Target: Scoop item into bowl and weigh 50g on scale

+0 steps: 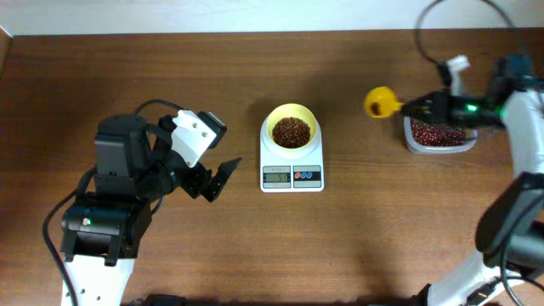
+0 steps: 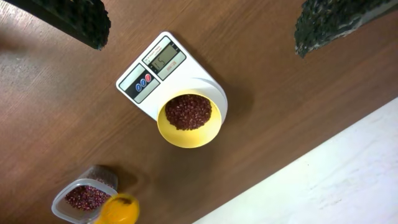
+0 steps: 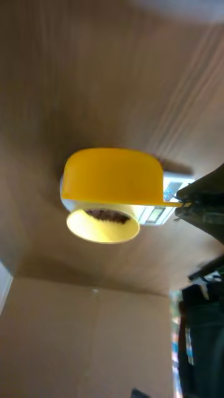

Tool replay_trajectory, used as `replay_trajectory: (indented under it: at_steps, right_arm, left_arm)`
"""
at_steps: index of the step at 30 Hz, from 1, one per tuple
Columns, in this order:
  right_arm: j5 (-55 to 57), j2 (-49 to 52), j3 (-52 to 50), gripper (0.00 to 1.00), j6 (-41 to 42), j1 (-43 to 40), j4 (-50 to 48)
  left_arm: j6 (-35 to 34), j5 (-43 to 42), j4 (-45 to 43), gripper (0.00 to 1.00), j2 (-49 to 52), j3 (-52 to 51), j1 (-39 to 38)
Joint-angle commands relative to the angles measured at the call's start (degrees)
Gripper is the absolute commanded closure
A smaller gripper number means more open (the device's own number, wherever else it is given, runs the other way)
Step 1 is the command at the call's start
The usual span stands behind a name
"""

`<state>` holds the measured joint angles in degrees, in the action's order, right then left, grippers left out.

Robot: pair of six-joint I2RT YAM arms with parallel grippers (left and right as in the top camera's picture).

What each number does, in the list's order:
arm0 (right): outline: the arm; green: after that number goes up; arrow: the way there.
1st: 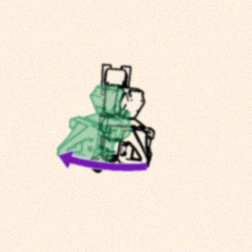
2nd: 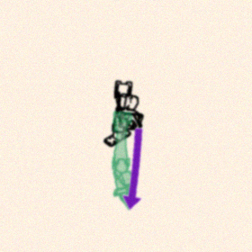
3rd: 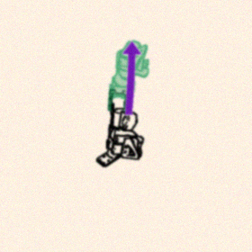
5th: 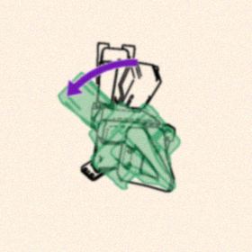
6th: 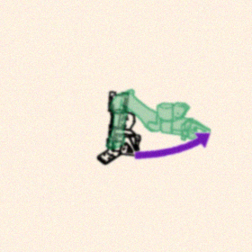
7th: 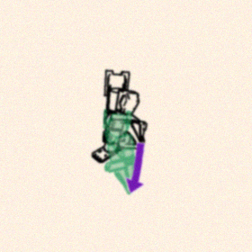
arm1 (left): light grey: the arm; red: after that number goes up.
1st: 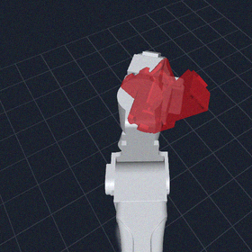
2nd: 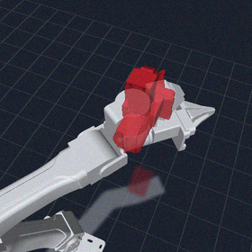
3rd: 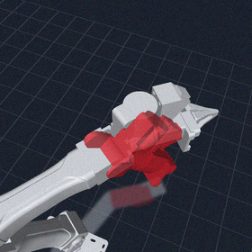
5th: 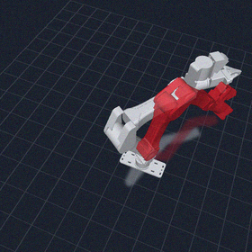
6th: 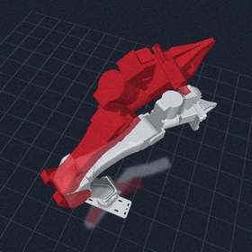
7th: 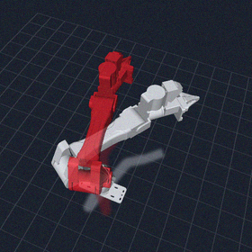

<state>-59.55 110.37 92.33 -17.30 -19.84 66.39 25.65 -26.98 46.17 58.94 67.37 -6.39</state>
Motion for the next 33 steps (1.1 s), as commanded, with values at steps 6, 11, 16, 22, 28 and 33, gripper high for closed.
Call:
replay_trajectory:
  at_steps: [6, 11, 16, 22, 28, 33]
  right_arm:
    - [31.1, -9.6, 0.0, 0.96, -5.4, -8.6, -2.0]
    - [49.7, -9.5, -0.1, 0.96, -3.1, -1.6, -7.0]
    - [68.7, -9.5, -0.1, 0.96, -1.7, 7.3, -7.5]
    - [75.8, -9.6, 0.1, 0.96, -1.2, 12.6, -6.9]
    - [38.5, -12.1, 3.8, 0.96, -2.5, 12.8, -3.8]
    - [12.8, -12.4, 3.7, 0.96, -4.7, 13.3, -3.9]
  left_arm:
    - [-0.7, 0.2, 0.0, 0.01, 0.0, 1.1, 0.2]
    - [-0.7, 0.2, 0.0, 0.01, 0.0, 1.1, 0.2]
    - [-0.7, 0.2, 0.0, 0.01, 0.0, 1.1, 0.2]
    - [-0.7, 0.2, 0.0, 0.01, 0.0, 1.1, 0.2]
    - [-0.7, 0.2, 0.0, 0.01, 0.0, 1.1, 0.2]
    - [-0.7, 0.2, 0.0, 0.01, 0.0, 1.1, 0.2]
